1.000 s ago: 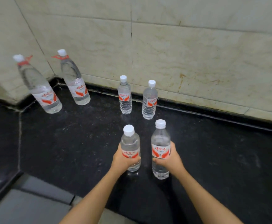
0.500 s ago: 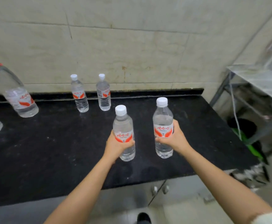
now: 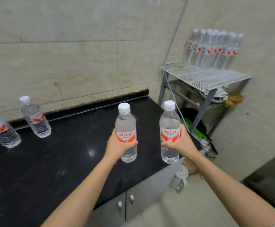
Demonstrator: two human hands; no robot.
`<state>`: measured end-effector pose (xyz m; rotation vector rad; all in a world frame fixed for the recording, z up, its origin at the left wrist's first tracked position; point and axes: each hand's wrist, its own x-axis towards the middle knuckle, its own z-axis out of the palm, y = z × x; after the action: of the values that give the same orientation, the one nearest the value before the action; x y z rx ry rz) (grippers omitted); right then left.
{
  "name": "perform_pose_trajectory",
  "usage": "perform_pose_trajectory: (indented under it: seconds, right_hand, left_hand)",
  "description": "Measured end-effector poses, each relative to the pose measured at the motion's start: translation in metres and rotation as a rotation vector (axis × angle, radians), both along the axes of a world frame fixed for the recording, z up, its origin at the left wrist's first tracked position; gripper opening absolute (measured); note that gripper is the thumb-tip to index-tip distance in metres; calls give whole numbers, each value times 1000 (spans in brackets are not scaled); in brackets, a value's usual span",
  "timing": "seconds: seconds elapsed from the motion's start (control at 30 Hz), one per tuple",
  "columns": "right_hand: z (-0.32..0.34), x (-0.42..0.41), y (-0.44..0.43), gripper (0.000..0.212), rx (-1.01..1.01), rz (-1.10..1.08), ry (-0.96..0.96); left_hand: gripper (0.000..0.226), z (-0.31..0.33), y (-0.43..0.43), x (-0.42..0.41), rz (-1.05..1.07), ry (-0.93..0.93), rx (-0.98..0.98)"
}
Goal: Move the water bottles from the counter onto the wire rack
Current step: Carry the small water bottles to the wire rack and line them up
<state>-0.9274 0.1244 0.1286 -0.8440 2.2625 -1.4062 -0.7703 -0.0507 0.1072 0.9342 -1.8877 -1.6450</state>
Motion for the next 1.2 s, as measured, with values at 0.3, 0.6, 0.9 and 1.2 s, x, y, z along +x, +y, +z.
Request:
perform_pose_trajectory:
  seconds: [0.3, 0.6, 0.9, 1.2]
  right_hand:
    - [25, -126, 102, 73, -80, -105, 34]
    - [73, -225, 209, 69, -212, -296, 14]
    - [93, -305, 232, 63, -174, -393, 96]
    - [116, -410, 188, 61, -155, -434, 176]
  left_hand:
    - [65, 21, 88, -153, -160, 3, -59]
    - [52, 54, 182, -292, -346, 162, -29]
    - [52, 81, 197, -401, -451, 204, -65]
    - [36, 125, 147, -491, -426, 386, -49]
